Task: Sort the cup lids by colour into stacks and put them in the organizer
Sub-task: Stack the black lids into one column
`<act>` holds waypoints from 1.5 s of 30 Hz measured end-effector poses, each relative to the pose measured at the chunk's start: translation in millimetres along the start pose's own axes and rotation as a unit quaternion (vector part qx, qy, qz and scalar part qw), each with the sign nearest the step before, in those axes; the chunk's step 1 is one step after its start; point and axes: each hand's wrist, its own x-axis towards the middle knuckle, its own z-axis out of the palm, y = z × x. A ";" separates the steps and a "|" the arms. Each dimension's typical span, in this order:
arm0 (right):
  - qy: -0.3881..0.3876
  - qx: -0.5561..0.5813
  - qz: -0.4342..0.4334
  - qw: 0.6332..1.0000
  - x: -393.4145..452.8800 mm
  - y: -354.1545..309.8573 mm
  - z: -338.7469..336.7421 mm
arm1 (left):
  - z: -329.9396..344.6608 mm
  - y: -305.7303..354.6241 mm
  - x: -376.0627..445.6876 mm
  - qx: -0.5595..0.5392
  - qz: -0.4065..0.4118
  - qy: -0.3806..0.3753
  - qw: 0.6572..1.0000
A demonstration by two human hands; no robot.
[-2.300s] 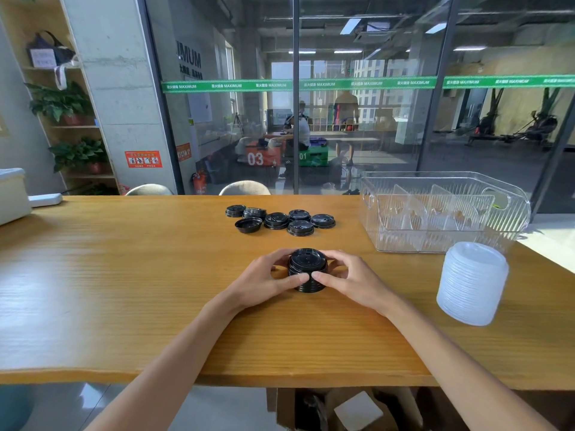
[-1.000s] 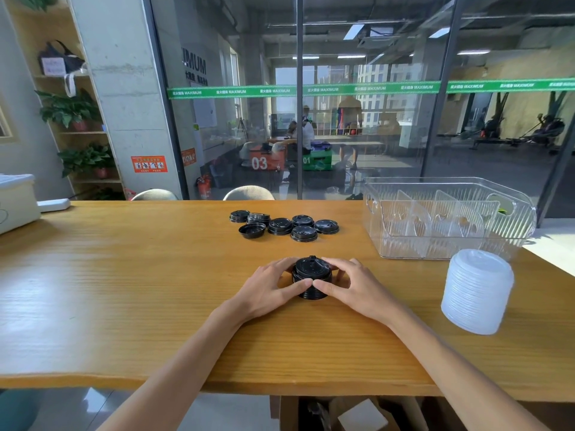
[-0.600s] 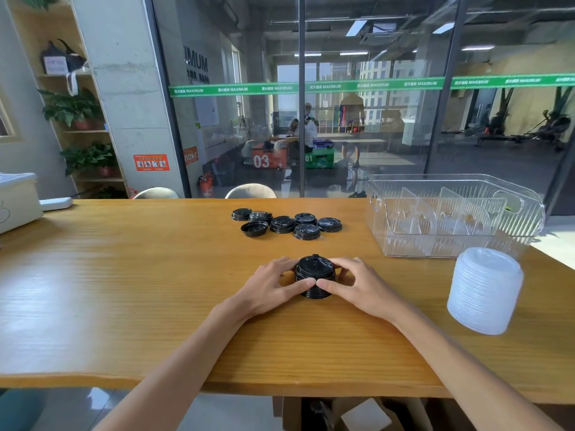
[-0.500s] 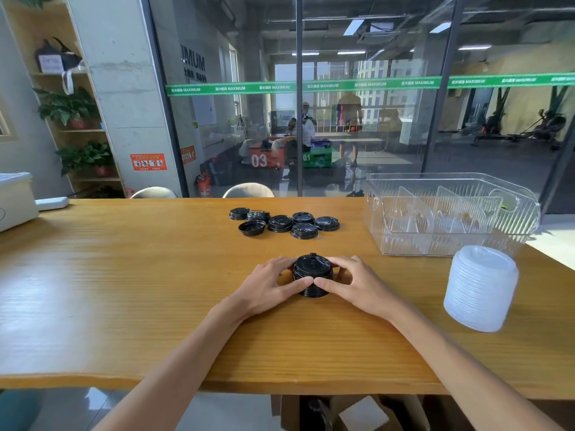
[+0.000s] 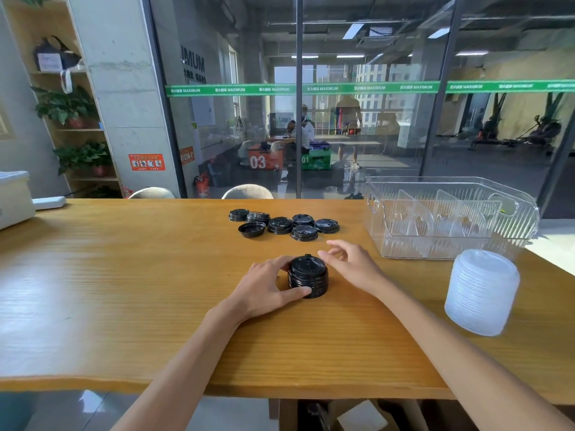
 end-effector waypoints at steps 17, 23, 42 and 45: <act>0.028 -0.181 0.038 0.982 107.9 4.9 34.5 | -10.2 -26.1 -2.0 -0.044 -0.007 -0.034 0.998; 0.046 -0.185 0.071 0.979 121.5 -8.6 42.0 | -8.8 -22.5 -1.7 -0.085 -0.005 -0.031 0.996; 0.104 0.015 0.106 0.989 104.2 -21.7 40.8 | -7.3 -25.7 0.8 -0.100 -0.001 -0.016 0.995; 0.107 0.026 0.087 0.990 93.0 -22.3 40.5 | -7.7 -25.6 1.1 -0.102 -0.002 -0.015 0.995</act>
